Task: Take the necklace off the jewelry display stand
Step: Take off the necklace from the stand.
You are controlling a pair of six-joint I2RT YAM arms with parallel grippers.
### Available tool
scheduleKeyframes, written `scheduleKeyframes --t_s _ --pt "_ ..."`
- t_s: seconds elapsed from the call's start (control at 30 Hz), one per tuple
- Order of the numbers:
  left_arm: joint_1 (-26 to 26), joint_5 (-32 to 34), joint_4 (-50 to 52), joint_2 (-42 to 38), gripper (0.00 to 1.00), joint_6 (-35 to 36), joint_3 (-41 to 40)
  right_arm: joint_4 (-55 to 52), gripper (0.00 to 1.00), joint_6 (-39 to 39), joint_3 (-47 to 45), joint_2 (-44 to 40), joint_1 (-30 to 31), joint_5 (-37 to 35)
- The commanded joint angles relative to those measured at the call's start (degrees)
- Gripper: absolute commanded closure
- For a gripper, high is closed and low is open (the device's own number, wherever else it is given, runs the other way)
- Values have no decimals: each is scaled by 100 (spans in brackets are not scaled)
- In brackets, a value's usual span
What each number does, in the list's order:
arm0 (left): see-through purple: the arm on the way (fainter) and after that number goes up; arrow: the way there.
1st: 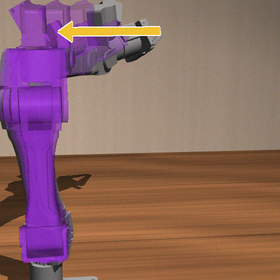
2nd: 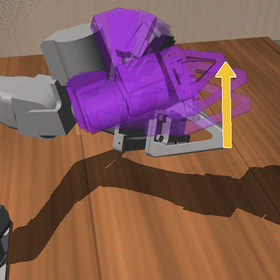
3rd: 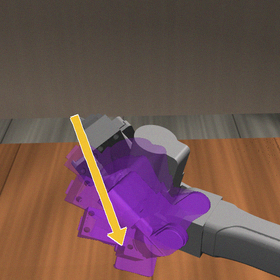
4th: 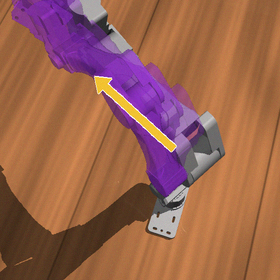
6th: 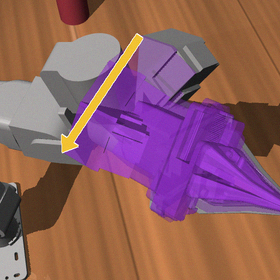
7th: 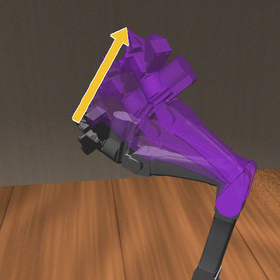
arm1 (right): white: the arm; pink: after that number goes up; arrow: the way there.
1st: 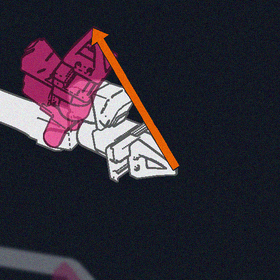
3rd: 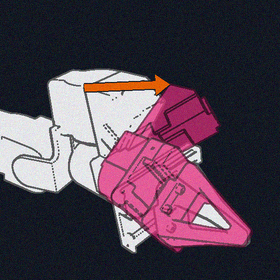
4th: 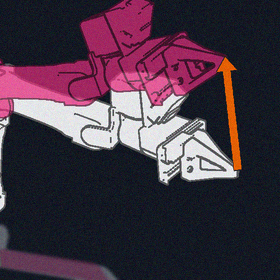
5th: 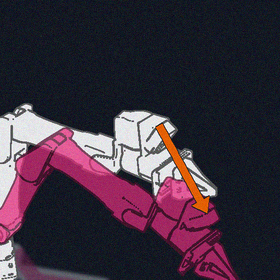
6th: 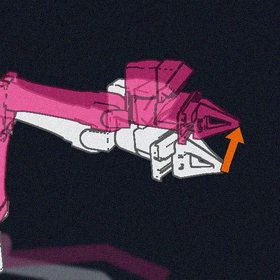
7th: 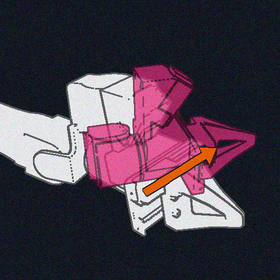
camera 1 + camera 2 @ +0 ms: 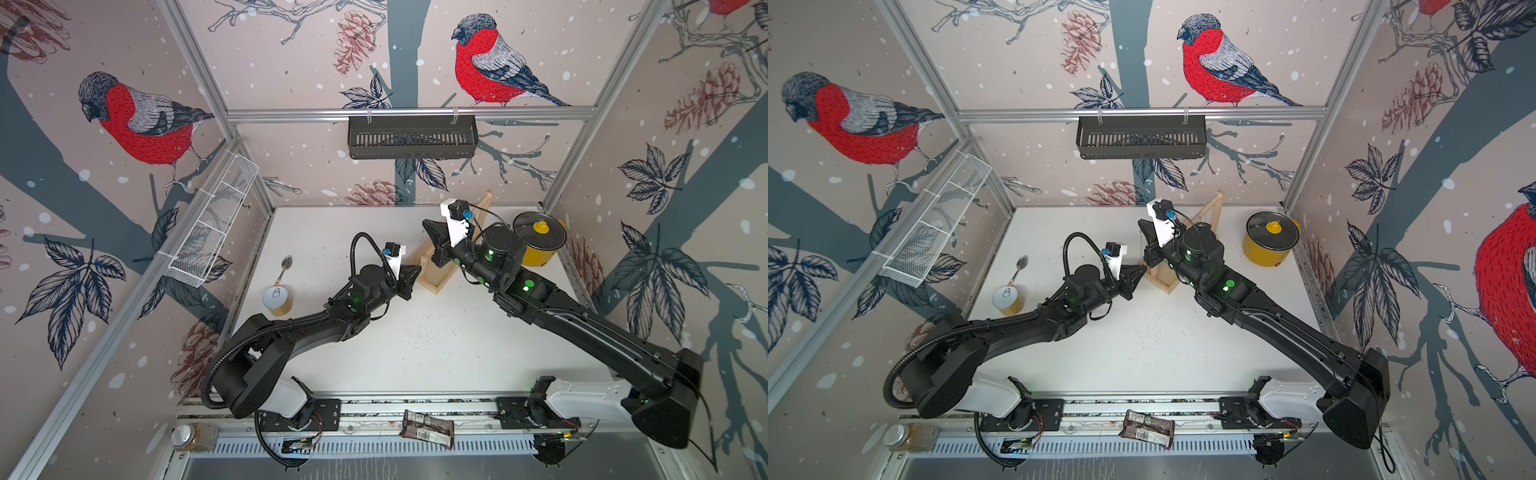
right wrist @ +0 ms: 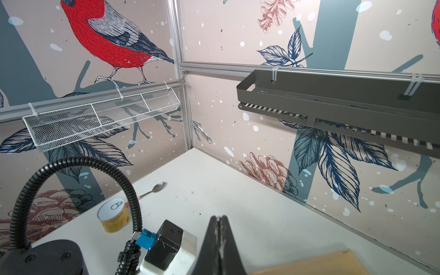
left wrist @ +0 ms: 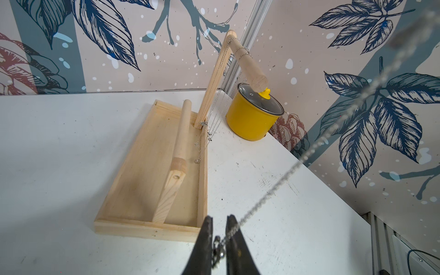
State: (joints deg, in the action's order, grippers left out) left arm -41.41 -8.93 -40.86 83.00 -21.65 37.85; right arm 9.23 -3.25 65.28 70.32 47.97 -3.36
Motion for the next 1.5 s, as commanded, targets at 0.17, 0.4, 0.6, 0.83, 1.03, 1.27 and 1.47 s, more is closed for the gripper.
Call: scheduleKeyframes --t_s 0.17,0.4,0.6,0.83,1.03,1.27,1.47 --pt "-16 -177 231 -212 90 -139 -145 221 96 -168 -164 32 117 -40" --pt "-7 -241 403 -273 90 -169 -227 243 96 -171 -156 69 222 -94" --pt "-8 -237 409 -327 90 -190 -286 272 96 -167 -112 89 273 -112" --pt "6 -213 583 -509 90 -236 -335 263 96 -209 -59 122 344 -153" --pt "85 -258 1043 -847 90 -429 -468 164 96 -488 15 517 426 -238" --pt "613 -557 1774 -1437 90 -689 -1014 167 96 -836 37 1007 491 -355" --pt "732 -311 2078 -1612 90 -1030 -1371 83 96 -1104 284 1578 477 -311"
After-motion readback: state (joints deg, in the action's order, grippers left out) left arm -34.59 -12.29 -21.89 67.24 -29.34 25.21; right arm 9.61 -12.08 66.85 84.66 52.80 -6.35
